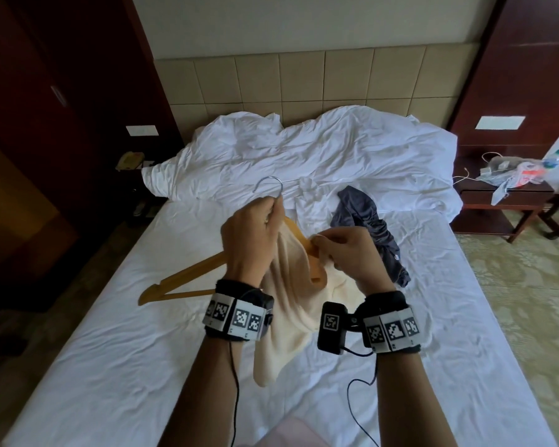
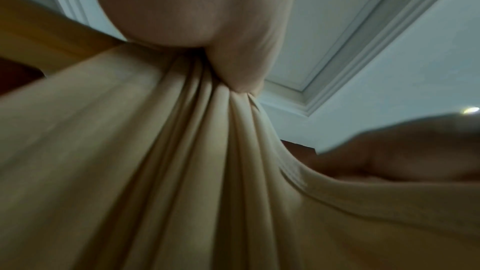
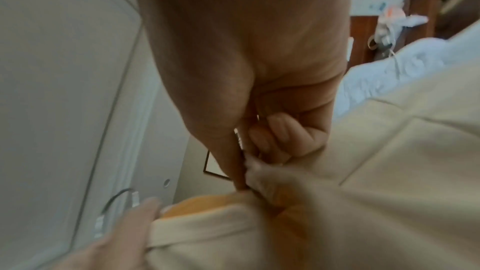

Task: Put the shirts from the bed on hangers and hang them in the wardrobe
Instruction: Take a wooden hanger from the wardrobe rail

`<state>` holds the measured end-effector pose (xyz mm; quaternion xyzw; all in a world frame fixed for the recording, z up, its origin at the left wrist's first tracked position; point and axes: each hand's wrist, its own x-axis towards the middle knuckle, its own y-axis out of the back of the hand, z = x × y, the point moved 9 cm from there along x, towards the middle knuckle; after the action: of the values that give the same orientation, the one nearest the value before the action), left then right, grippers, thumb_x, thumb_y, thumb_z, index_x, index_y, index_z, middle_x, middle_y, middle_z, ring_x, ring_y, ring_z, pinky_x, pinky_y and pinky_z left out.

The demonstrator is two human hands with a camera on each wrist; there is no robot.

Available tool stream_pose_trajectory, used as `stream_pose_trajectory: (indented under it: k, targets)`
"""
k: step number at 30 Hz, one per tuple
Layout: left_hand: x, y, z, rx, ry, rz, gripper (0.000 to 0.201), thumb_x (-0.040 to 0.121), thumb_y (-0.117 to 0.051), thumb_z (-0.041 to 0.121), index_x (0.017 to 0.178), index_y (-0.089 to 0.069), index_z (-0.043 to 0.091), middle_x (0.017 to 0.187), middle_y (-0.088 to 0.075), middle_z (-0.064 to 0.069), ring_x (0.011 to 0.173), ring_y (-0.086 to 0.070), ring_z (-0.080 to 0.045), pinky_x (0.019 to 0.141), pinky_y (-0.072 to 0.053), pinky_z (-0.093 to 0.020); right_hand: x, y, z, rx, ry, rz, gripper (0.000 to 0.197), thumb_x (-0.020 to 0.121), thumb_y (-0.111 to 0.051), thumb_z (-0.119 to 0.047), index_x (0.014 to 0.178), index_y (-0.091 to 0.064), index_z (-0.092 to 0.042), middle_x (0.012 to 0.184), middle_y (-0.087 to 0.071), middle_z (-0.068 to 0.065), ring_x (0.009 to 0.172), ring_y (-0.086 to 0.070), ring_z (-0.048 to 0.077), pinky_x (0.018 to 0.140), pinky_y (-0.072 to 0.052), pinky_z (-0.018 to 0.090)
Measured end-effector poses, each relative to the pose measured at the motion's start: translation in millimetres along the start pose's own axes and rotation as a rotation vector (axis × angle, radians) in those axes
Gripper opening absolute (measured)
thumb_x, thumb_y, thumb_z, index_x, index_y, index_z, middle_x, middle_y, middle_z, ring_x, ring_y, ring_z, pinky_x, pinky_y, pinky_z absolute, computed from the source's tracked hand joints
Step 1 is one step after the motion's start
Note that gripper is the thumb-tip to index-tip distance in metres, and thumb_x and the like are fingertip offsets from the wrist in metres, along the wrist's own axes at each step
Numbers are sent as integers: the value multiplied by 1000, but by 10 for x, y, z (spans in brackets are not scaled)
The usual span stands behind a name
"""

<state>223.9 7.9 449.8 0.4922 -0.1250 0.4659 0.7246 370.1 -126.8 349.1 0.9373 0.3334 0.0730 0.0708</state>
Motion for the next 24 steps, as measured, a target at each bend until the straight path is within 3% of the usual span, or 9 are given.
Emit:
stream_pose_trajectory:
  k: [3,8,14,17,21,24]
  targets:
    - [-102,-193,77,11,-9,-52,45,106,-56,35,66,-45,17,58,-48,6,54,-41,-16,54,-26,-32,-55,-139,-93,206,-45,-29,18,100,-67,-10,91,-80,0,62,-63,6,52,-50,10,51,-39,23]
    - [-196,-345,-41,-72,82,-101,46,108,-50,38,70,-55,14,64,-58,4,58,-51,-16,56,-34,-31,-126,-339,-217,661,-170,-207,28,108,-52,-12,113,-75,2,87,-70,10,63,-58,11,55,-41,20]
    - [-227,-433,-47,-181,137,-191,46,107,-44,51,74,-59,22,65,-60,10,64,-57,-10,60,-38,-29,-78,-348,-200,656,-133,-125,25,107,-48,-5,116,-72,-2,80,-62,7,68,-55,15,57,-43,23]
    - [-201,-437,-26,-220,102,-242,49,97,-48,64,81,-64,21,70,-65,9,69,-61,-9,62,-44,-25,-87,-300,-236,699,-111,-79,17,105,-51,-2,115,-63,-7,87,-69,10,70,-58,19,60,-46,27]
    - [-176,-361,-3,-164,32,-202,48,104,-53,50,71,-51,16,60,-54,0,58,-53,-19,57,-44,-37,-65,45,-214,639,-42,110,12,104,-54,-4,108,-62,-13,108,-78,14,72,-64,17,60,-49,23]
    - [-156,-229,-61,-169,43,-129,51,107,-53,43,66,-42,15,54,-44,-2,53,-46,-23,52,-37,-39,-11,344,-25,444,-39,182,9,105,-58,-10,104,-67,-13,105,-79,11,74,-68,16,61,-52,24]
